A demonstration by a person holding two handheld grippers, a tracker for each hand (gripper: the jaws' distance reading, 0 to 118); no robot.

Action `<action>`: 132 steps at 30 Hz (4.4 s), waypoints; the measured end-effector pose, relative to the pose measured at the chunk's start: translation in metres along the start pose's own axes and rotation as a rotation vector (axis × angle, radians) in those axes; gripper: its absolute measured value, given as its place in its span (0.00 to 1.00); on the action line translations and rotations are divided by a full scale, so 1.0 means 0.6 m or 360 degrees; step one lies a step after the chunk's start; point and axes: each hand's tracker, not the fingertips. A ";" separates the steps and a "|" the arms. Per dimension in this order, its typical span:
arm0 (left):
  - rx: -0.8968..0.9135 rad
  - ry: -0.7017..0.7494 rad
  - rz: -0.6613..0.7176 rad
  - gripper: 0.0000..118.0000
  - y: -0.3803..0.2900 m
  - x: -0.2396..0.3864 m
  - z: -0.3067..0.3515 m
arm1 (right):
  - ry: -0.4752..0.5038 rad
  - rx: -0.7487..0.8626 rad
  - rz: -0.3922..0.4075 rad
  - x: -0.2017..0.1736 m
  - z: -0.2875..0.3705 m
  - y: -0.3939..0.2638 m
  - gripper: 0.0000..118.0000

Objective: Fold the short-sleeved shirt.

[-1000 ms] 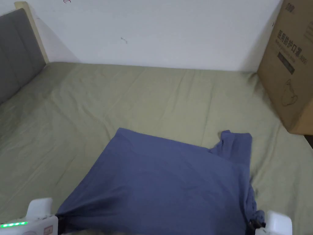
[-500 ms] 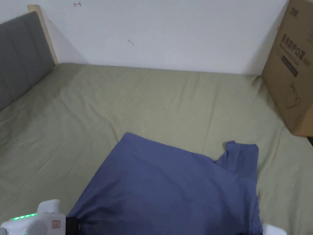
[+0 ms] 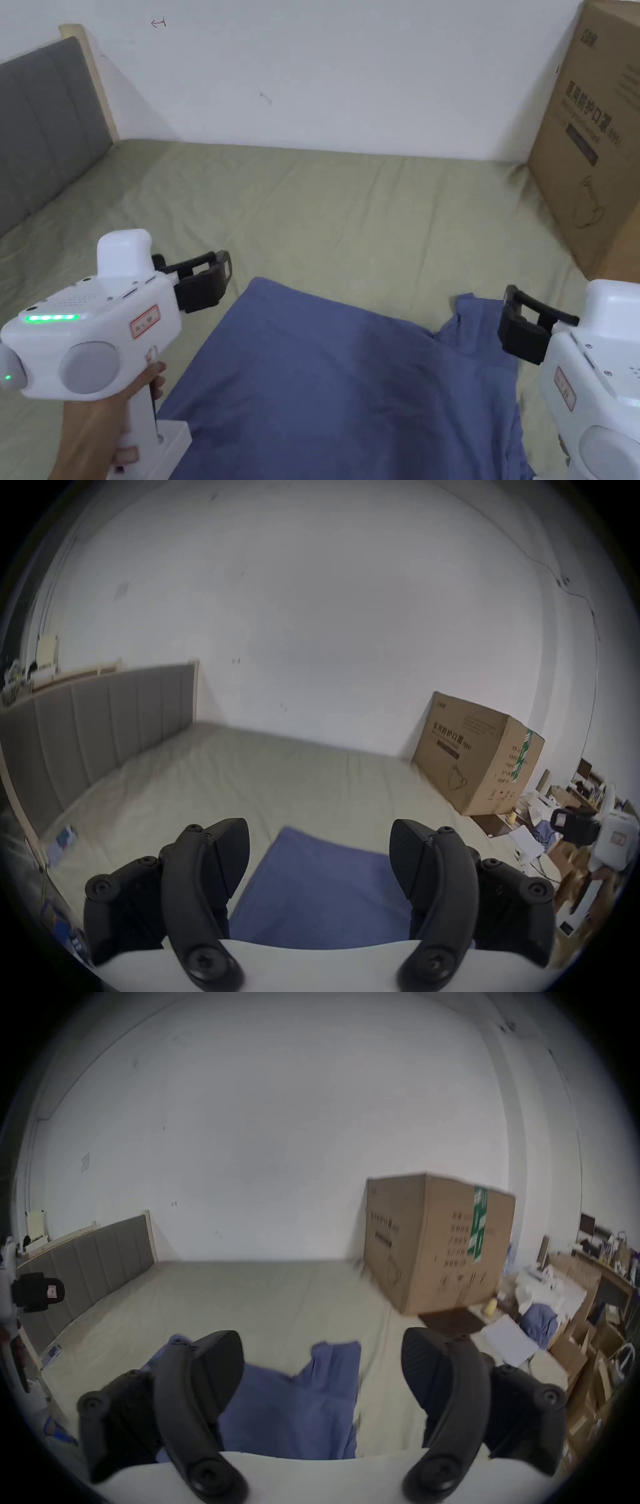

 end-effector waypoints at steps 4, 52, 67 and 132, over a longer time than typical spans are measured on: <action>0.0117 -0.0020 -0.0109 0.33 0.000 0.035 -0.003 | -0.0046 0.0099 0.0066 -0.010 0.015 0.013 0.27; -0.1229 0.0061 -0.0284 0.02 -0.161 -0.053 -0.687 | -0.0161 -0.0462 -0.0045 0.064 -0.314 -0.133 0.01; -0.0895 -0.0105 -0.0222 0.02 -0.070 -0.034 -0.490 | -0.0049 -0.1304 -0.0124 0.092 -0.482 -0.311 0.55; -0.0147 0.0169 -0.0264 0.02 0.150 -0.134 -0.436 | 0.0376 -0.0062 -0.0135 -0.009 -0.490 0.073 0.00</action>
